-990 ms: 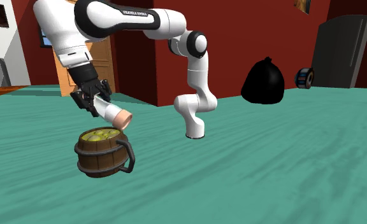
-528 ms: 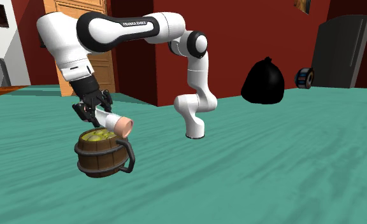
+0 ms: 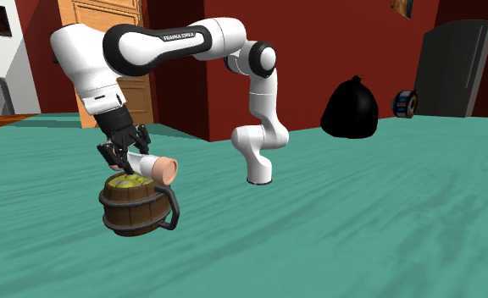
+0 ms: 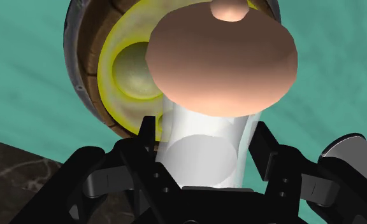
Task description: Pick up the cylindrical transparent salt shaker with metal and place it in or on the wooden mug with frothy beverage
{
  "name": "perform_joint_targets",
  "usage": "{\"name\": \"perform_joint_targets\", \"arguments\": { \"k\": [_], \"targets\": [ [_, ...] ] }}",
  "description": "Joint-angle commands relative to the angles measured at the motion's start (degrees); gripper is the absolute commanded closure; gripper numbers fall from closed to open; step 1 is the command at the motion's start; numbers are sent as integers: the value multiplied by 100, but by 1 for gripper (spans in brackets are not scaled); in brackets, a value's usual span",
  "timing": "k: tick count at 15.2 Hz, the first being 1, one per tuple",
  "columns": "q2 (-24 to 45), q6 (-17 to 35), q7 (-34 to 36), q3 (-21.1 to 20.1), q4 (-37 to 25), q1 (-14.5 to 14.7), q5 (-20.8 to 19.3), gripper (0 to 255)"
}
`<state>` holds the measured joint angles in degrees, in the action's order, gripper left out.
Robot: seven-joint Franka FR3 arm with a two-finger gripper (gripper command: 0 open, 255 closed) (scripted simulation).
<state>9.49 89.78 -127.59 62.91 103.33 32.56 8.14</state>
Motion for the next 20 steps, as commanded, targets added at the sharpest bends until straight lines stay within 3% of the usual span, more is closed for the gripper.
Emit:
{"name": "perform_joint_targets", "arguments": {
  "k": [1, 2, 3, 8, 12, 20],
  "targets": [
    [-1, 1, 0, 0, 1, 0, 0, 255],
    [-1, 1, 0, 0, 1, 0, 0, 255],
    [-1, 1, 0, 0, 1, 0, 0, 0],
    [-1, 1, 1, 0, 1, 1, 0, 0],
    [429, -815, -226, -35, -1028, -354, 285, 0],
    [427, -815, -224, -42, -1028, -359, 283, 0]
  ]
}}
